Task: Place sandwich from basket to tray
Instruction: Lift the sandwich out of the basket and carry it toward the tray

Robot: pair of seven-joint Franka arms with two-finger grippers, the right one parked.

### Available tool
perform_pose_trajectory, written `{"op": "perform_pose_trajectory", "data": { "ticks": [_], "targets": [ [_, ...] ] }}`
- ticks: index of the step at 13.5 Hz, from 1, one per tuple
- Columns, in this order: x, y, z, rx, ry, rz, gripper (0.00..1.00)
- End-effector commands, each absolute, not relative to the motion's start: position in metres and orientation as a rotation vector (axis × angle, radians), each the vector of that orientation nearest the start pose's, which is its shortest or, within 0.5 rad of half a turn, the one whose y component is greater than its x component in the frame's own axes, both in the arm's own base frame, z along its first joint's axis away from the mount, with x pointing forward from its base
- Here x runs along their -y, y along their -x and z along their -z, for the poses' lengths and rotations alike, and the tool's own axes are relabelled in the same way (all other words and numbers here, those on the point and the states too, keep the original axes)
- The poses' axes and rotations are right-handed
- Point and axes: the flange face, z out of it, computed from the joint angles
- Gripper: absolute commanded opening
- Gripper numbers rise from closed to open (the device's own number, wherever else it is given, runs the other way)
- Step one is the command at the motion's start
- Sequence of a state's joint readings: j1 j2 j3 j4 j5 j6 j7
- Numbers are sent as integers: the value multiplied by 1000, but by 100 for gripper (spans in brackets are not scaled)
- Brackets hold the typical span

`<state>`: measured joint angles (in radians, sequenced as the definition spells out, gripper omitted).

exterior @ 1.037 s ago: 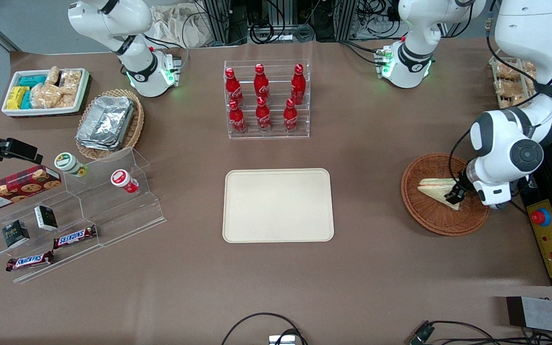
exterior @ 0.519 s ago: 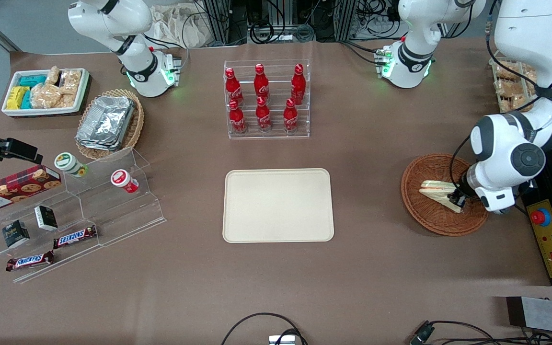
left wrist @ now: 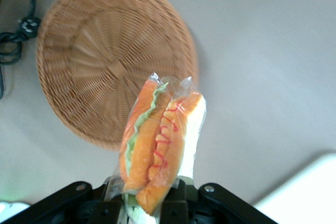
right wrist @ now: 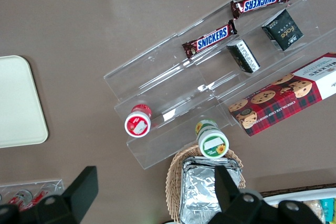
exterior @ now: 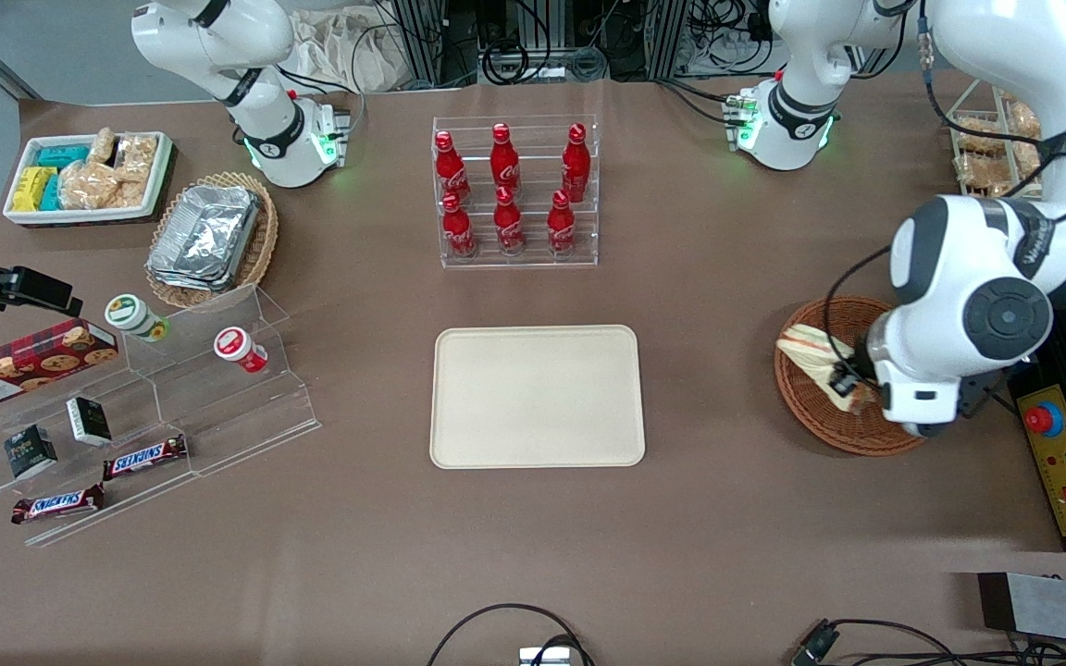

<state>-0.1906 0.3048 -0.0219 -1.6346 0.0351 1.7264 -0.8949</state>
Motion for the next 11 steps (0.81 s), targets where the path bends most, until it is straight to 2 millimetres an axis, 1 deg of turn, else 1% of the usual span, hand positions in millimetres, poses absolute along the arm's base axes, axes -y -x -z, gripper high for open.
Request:
{"op": "perform_pose_trajectory", "data": {
  "ticks": [1,2,3,4,5,6,7,8,9,10,11],
  "targets": [
    [195,-616,-467,817,2957,-257,0],
    [230,-610,-459,726,2997,-278,0],
    [270,-603,-451,621,3035,-294,0],
    [293,-608,-439,576,3068,-300,0],
    [319,-612,-422,530,3114,-313,0],
    [348,-611,-402,479,3168,-325,0],
    [362,-614,-373,450,3188,-308,0],
    [382,-610,-350,382,3185,-255,0],
    [406,-597,-327,296,3156,-223,0],
    [416,-591,-310,253,3131,-222,0],
    [416,-590,-294,226,3115,-239,0]
  ]
}}
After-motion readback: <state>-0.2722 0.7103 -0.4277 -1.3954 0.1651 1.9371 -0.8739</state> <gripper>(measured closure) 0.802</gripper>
